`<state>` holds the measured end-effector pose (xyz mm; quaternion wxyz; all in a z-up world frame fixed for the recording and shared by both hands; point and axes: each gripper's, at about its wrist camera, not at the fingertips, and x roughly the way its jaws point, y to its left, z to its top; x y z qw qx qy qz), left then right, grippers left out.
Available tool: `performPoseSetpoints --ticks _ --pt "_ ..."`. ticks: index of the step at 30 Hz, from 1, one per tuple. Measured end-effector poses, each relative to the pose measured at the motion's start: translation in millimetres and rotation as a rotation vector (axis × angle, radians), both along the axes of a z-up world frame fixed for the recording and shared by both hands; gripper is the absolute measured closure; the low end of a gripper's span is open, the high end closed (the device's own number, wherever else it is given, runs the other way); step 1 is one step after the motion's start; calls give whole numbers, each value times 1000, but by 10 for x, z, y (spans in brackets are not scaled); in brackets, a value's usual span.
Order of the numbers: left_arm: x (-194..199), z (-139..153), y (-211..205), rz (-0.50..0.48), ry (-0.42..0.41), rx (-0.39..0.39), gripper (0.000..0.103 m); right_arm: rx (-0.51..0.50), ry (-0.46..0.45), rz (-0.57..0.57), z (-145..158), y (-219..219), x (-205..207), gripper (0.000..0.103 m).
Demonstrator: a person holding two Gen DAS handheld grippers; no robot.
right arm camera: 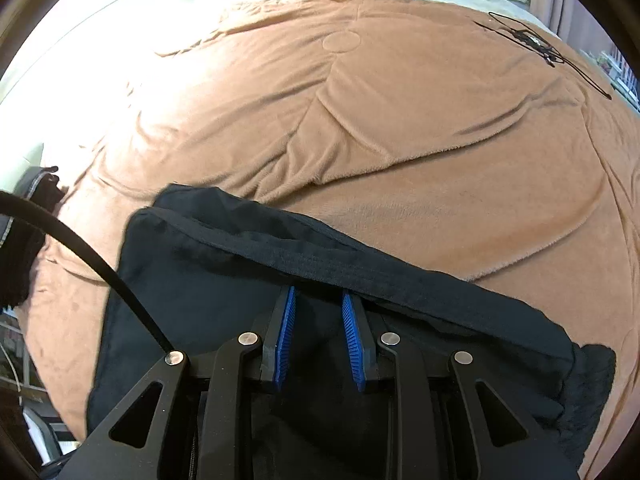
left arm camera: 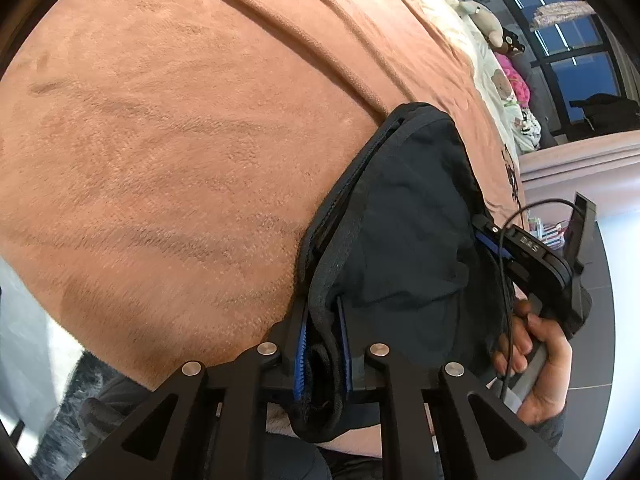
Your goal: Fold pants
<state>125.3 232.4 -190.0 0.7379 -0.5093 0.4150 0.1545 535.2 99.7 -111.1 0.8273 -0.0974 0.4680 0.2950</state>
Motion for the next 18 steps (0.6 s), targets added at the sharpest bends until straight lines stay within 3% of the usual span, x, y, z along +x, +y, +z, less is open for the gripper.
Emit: performPoseSetpoints --ticks 5,9,18 --pt "-34 -3 2 -2 -11 3 88 47 -7 36 138 -157 -280 81" --pt "-65 86 -42 -5 -12 46 94 82 14 65 137 -322 -519 81" --pt "-37 427 -104 -18 -57 100 95 163 63 71 -84 -667 -948 81"
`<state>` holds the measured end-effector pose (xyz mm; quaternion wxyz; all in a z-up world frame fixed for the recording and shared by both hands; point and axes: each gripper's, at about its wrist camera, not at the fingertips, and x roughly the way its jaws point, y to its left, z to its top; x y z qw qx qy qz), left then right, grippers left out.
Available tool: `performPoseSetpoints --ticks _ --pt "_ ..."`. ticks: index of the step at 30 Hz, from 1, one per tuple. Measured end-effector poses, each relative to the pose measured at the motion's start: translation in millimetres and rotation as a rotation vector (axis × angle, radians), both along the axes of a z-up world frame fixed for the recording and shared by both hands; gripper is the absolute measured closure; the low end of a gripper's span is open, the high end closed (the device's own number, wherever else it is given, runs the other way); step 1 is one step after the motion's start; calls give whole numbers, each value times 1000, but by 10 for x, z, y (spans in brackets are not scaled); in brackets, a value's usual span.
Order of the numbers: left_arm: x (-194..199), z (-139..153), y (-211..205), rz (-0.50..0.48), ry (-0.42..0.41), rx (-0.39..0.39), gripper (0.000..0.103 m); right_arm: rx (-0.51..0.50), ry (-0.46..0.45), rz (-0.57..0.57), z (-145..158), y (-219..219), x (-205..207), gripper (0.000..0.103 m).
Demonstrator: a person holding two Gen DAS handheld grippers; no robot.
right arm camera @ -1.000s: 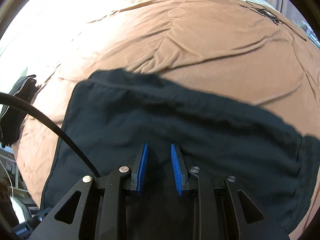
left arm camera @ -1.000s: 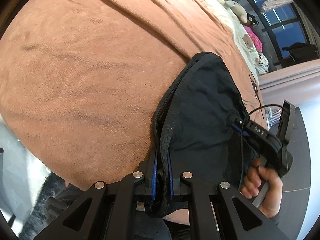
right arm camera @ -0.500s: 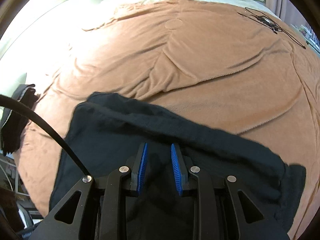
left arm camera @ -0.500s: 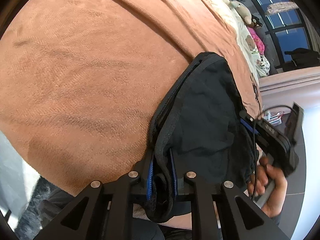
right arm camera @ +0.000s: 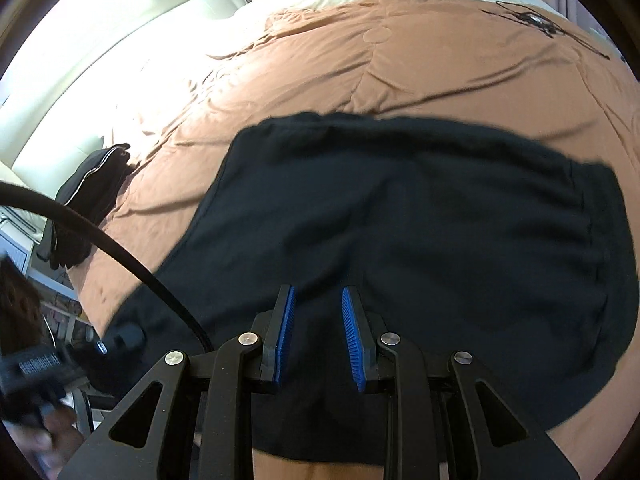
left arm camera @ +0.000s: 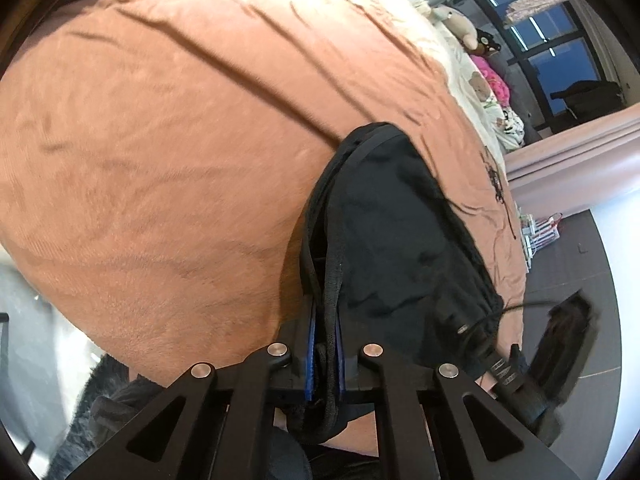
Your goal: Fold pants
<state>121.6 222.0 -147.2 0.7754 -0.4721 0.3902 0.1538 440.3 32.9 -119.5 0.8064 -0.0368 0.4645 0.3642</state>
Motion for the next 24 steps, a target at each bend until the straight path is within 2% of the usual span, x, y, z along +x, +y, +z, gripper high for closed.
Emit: performPoseSetpoints --ticks 6,13,17,24 --pt "111 258 -114 -34 -39 42 95 46 62 -37 -176 -274 -145 81" --pt "326 631 -343 -113 -95 99 95 114 111 -52 -208 -528 -229 81" --pt "509 792 -508 -166 -115 127 95 157 132 -44 -128 -736 -200 81" --pt "799 985 -839 -260 -137 175 95 235 88 -90 138 -1285 -139 81"
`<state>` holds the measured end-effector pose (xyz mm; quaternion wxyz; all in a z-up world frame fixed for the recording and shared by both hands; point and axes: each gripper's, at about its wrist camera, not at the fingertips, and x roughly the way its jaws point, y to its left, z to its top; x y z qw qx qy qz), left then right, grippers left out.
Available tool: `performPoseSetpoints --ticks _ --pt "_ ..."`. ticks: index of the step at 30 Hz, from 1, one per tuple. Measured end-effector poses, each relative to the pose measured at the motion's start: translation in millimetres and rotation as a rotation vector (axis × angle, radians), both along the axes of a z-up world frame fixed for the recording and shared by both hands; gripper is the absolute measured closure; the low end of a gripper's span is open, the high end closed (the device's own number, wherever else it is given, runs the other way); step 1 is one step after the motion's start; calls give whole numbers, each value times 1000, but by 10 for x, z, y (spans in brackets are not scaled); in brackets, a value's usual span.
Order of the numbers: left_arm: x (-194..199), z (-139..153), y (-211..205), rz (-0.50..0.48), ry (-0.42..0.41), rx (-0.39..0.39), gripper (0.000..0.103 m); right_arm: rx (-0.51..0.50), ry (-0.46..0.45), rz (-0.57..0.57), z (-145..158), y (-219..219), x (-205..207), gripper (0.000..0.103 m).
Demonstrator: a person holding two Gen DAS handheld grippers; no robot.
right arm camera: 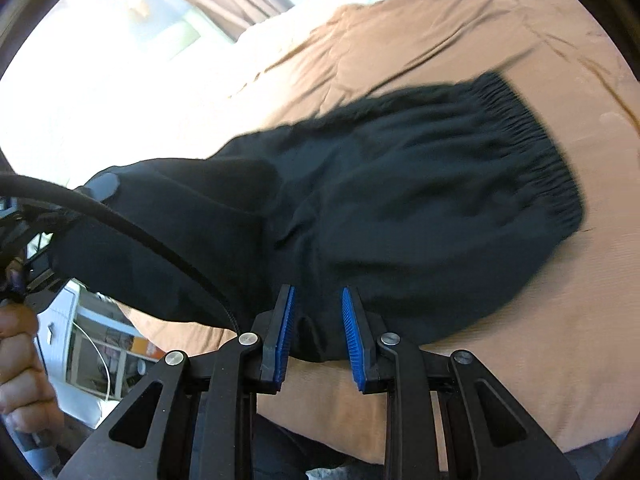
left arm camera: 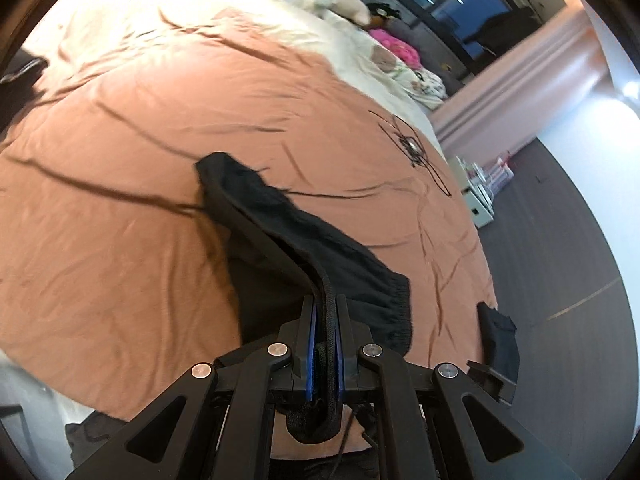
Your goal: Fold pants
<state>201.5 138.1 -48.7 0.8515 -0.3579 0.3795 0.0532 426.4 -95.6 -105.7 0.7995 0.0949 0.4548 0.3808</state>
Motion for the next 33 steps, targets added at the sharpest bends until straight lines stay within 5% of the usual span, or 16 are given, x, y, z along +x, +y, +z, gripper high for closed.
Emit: performPoseSetpoints --ticks 3,5,7,10,14,19,33 --pt "139 45 -160 -41 2 15 95 28 -9 -41 72 -297 15 76" --pt "248 65 -297 -74 2 25 95 44 -25 -71 107 -462 -21 49" --pt "323 83 -383 -102 3 34 95 51 -49 -106 128 -617 -52 38" --pt "460 79 -568 -144 9 44 95 71 -55 -128 143 -878 -63 37" --pt "605 53 -764 -190 22 56 95 73 -71 -161 132 -1045 -137 18" --pt "746 -25 -983 -235 47 62 95 73 -79 -205 86 -1189 -244 11" --pt "1041 -456 -1614 -370 144 70 95 72 -8 -274 20 -1679 -375 10"
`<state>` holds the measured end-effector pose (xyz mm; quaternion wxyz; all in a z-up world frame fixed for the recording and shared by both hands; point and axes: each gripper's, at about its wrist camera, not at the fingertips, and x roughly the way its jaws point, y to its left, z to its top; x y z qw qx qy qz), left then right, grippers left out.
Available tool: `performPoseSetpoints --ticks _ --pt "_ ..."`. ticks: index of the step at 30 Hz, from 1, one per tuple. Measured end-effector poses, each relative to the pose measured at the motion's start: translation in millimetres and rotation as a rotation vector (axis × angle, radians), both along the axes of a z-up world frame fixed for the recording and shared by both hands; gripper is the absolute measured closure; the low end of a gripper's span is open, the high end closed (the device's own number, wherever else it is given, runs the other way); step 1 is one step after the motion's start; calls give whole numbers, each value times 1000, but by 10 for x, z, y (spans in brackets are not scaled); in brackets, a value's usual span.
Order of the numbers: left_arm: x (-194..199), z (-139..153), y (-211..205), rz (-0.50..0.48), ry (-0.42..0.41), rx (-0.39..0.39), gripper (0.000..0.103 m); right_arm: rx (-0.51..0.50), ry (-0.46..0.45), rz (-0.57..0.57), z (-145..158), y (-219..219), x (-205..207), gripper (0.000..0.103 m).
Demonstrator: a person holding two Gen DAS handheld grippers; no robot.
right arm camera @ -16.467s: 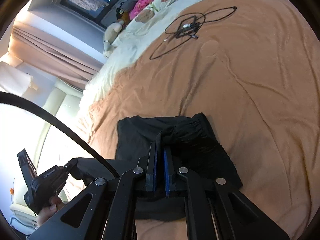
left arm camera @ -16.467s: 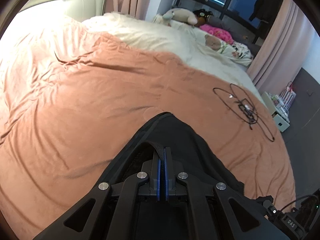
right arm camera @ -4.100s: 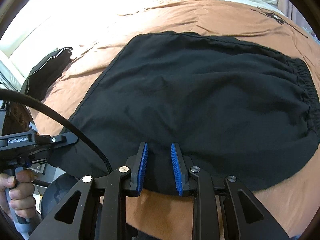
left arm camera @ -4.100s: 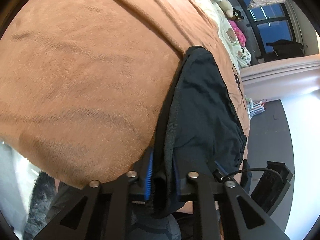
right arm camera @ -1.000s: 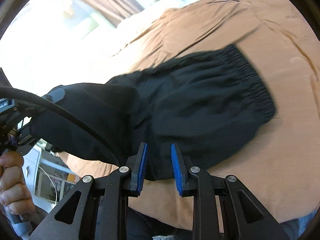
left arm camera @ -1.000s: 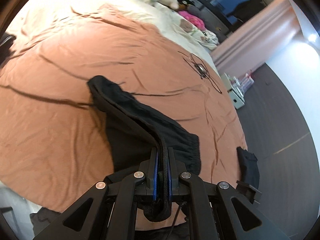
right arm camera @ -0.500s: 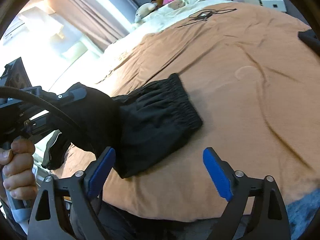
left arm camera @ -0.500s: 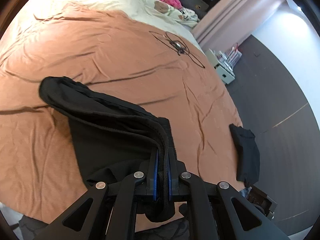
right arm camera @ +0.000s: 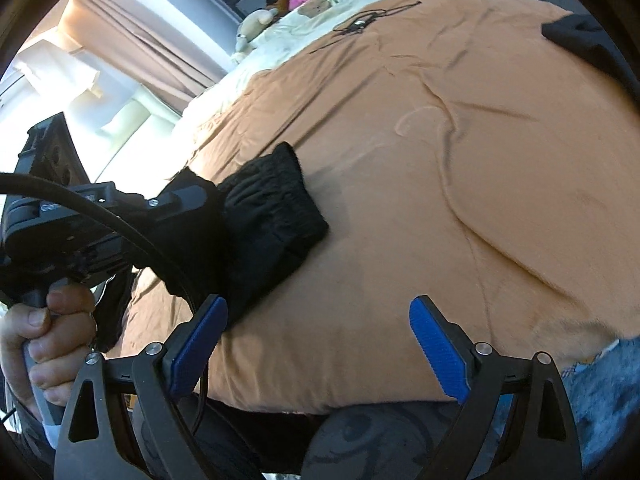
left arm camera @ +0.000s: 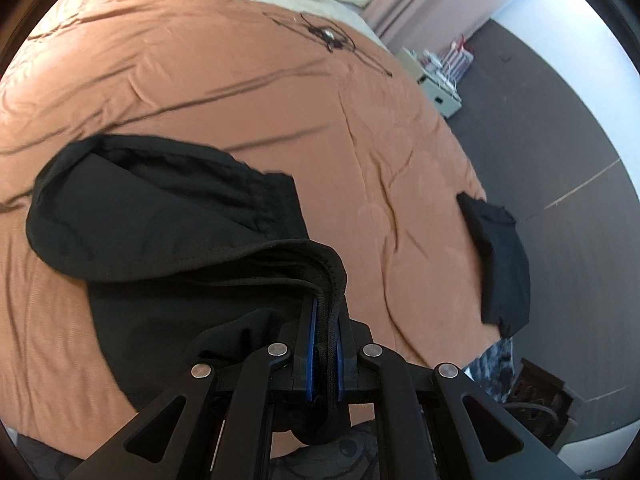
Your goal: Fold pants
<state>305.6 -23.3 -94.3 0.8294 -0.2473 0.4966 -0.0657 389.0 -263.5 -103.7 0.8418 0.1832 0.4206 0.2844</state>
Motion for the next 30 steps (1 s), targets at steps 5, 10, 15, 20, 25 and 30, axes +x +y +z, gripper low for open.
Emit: performPoseSetpoints --ticks 5,10,15,20,25,30 --pt "83 -194 -155 -48 74 -13 87 3 23 -14 -34 -89 -25 10" --pt "30 -180 -45 -45 89 -123 45 10 23 -5 9 -66 -31 10" --pt "-60 -35 91 -36 56 -107 44 11 6 26 2 49 -20 10" --pt "-158 76 259 -16 37 -97 41 48 8 50 11 130 -21 10" --pt "-267 181 507 28 9 -86 30 62 1 71 37 282 9 10" --pt "-371 160 828 87 19 -75 30 72 17 83 14 447 92 10"
